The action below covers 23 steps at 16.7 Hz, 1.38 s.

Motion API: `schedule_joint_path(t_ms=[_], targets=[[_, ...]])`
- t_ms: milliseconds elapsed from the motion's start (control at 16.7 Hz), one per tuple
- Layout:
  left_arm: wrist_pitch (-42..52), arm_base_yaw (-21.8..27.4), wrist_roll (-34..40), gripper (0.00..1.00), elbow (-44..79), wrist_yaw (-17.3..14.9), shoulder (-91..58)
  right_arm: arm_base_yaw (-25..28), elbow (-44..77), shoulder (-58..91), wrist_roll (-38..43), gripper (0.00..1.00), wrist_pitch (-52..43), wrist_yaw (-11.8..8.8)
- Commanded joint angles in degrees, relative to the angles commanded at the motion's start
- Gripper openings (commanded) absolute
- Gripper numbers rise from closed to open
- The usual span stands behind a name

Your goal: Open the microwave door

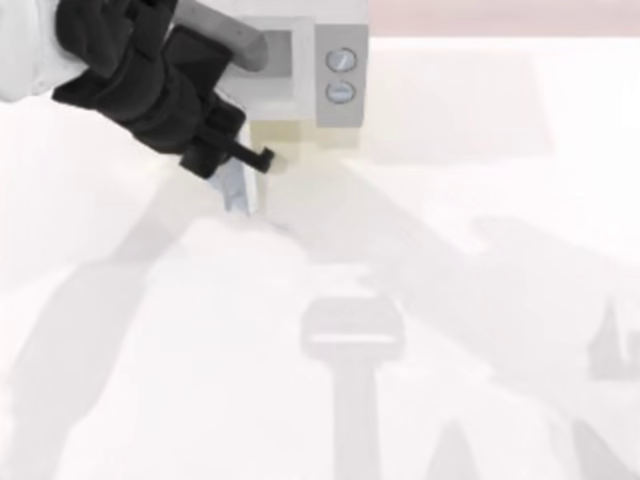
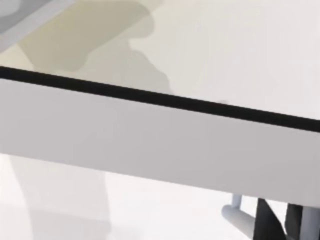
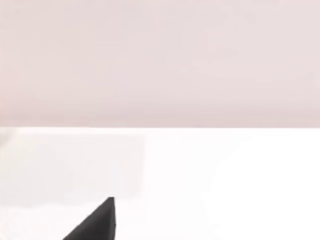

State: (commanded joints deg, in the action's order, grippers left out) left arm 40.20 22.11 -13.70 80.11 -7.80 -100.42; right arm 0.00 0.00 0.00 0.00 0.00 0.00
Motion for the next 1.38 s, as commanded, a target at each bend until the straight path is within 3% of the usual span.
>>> schedule_joint_path(t_ms=[480, 960, 1380], targets=[[0.04, 0.17, -0.04, 0.0, -0.25, -0.41, -0.15, 0.0, 0.0, 0.0, 0.0, 1.0, 0.0, 0.0], [1.65, -3.78, -9.66, 0.0, -2.56, -5.2, 2.34, 0.0, 0.0, 0.0, 0.0, 1.0, 0.0, 0.0], [1.74, -4.04, -10.3, 0.0, -2.69, -5.53, 2.52, 0.0, 0.0, 0.0, 0.0, 1.0, 0.0, 0.0]])
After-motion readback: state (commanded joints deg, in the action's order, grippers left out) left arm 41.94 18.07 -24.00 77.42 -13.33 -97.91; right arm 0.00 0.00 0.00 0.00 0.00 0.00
